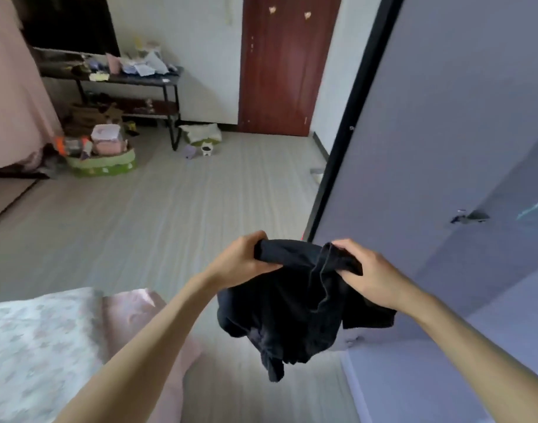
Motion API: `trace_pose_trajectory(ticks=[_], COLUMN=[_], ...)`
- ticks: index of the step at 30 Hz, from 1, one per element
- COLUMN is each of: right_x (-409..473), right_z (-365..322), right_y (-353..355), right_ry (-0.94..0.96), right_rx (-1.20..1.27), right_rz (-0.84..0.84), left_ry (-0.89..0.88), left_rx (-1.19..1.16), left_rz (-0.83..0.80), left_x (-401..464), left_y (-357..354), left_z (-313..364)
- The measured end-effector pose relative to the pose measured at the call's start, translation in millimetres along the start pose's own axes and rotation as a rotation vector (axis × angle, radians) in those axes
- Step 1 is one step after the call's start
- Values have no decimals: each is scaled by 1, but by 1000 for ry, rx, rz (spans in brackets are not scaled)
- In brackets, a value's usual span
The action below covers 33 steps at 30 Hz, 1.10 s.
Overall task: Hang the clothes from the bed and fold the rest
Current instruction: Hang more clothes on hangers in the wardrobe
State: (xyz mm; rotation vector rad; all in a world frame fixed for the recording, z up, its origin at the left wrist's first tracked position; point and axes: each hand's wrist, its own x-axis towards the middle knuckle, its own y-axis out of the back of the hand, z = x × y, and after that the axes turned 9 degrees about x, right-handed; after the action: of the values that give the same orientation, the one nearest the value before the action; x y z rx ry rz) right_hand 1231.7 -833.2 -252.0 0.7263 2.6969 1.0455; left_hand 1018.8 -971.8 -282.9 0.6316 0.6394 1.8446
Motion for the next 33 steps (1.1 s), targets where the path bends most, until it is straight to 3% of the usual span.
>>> trace_pose_trajectory(ticks=[3,5,8,11,15,18,22,25,28,33], right_x=[-34,-53,-76,-95,-109,-112,-113,-111,-108,-106], right_z=[21,28,35,40,51,58,66,79,91,104], right_y=[32,50,77,97,110,117,115,113,109,117], right_ry=[-76,-127,-207,-317,-471,-581,-631,-665,-600,-445], right_rx=[108,214,336,374,469,354,23,-185,-514,-857], right_rz=[79,103,67,-1,32,-13,-102,-155,-164,165], left_ry=[31,47,42,-48,-190,-212,-197,-246,-377,-623], left_rx=[-256,-422,-534,-489,-458,-451,-448,-274,171,951], left_rz=[-266,-353,-367,-311,-364,-393,-387,-427,-444,-439], left_x=[19,31,49,70,91,103,111,114,119,122], left_y=[-21,-36,-54,-65,-77,-83,-84,-87,-91,-94], left_z=[39,58,84,110,131,144,150,148,143,132])
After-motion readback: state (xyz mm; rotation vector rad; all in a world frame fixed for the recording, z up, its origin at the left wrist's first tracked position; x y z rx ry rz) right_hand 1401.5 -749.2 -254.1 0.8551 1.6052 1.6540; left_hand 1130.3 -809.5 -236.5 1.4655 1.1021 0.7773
